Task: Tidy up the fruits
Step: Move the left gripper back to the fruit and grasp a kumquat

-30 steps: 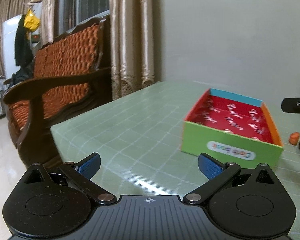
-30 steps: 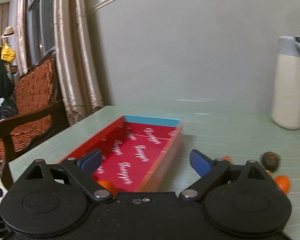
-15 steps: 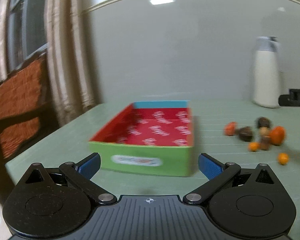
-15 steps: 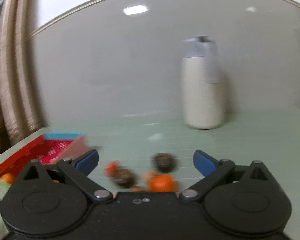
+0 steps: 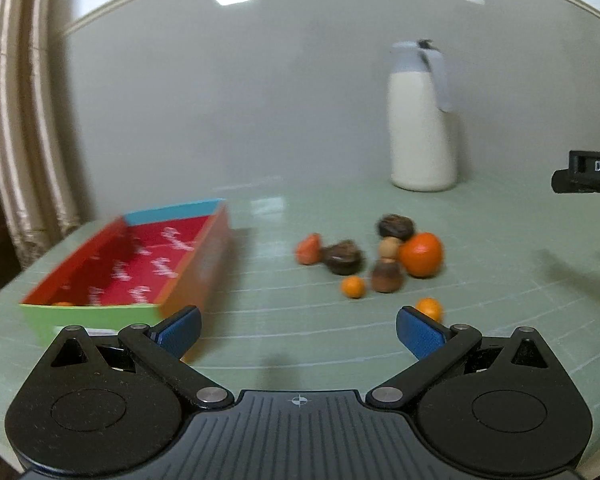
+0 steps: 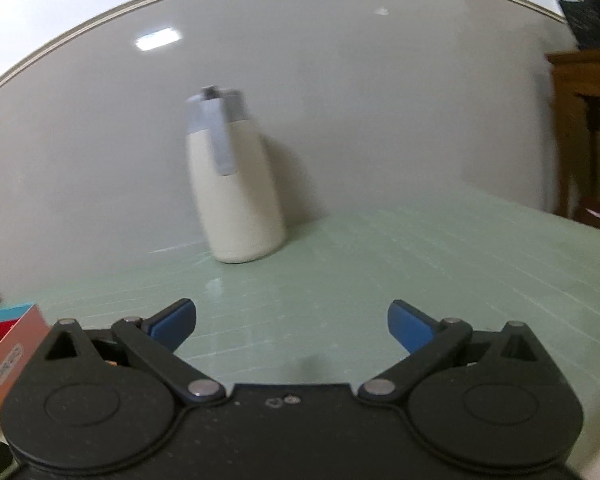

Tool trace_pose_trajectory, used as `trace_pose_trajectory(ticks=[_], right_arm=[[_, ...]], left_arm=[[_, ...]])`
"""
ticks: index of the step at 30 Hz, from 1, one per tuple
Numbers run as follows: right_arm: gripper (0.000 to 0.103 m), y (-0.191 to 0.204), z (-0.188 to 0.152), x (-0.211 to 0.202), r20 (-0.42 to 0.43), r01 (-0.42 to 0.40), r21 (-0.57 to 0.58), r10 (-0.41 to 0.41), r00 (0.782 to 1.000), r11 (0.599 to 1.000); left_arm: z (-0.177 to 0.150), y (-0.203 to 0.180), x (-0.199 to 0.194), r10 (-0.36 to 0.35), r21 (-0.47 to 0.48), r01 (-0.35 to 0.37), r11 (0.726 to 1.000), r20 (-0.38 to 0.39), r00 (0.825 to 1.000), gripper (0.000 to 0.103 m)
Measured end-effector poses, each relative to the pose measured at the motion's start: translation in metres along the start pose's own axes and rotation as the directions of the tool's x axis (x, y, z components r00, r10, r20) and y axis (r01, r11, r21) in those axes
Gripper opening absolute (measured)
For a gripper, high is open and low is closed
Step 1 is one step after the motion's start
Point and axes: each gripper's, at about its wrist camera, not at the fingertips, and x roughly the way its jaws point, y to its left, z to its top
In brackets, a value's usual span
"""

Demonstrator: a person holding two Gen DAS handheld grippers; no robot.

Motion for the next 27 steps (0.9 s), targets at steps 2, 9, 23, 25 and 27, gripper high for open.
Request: trace_pose_trajectory(ticks=[2,9,23,25,27], right_arm=[[0.103,-0.01,0.0,-0.001,0.0,0.015,0.022,-0.015,1.0,1.0],[0.103,-0.035,-0.005,-0.005,-0.002,0.039,0.029,-0.039,0.999,0.999],[0.103,-0.061,-0.004,-0.015,0.002,0.062,0.071,-0.062,0.998,0.996],[0.103,-0.062,-0.004,-0.014,-0.003,0.061,0.074,-0.06,0.998,0.995],[0.103,-0.062,-0.003,-0.015,-0.002,0.061,0.076,-0.061,0.998,0.995]], left_arm=[[0.001,-0.011,0.005,-0.032,0.005,0.032,0.999,-0.009,0.999,0.103],[0.006,-0.045,0.021,-0.1,0.024,0.1,0.995,-0.032,0.995,0.098],[0.004,-0.07,0.05,-0.153,-0.013,0.152,0.988,-0.102,0.983,0.037],[0.003,-0.071,0.05,-0.171,-0.02,0.17,0.985,-0.097,0.981,0.026],[0.002,-0.076,0.048,-0.169,0.001,0.169,0.986,-0.088,0.982,0.02]])
